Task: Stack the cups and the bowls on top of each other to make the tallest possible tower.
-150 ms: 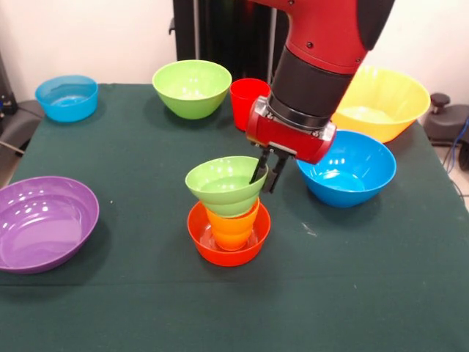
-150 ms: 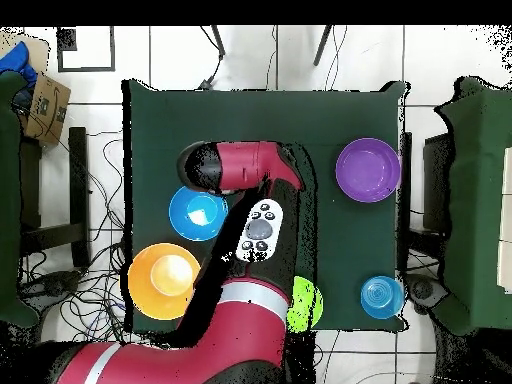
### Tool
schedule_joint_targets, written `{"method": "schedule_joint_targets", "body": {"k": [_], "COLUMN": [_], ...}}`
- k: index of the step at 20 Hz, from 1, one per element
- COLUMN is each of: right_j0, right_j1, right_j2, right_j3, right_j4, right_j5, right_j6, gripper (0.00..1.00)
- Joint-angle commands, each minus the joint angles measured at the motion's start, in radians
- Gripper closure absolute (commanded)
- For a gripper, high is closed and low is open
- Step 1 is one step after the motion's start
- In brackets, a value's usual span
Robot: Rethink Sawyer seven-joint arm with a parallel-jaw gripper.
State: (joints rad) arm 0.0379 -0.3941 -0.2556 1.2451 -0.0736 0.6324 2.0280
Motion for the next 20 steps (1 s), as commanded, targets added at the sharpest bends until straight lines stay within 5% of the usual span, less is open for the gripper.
{"method": "schedule_joint_targets", "body": {"k": [1,20], "right_j0": [-0.006,-0.066], "right_j1": [0.059,0.034], "right_j2": [0.046,0.132], "right_j3": [-0.048,0.030], "right_j4": [-0.079,-0.027], "right_j5": [0.128,0.156], "right_j6": [-0.051,-0.054], "gripper": [1.00,1.00]}}
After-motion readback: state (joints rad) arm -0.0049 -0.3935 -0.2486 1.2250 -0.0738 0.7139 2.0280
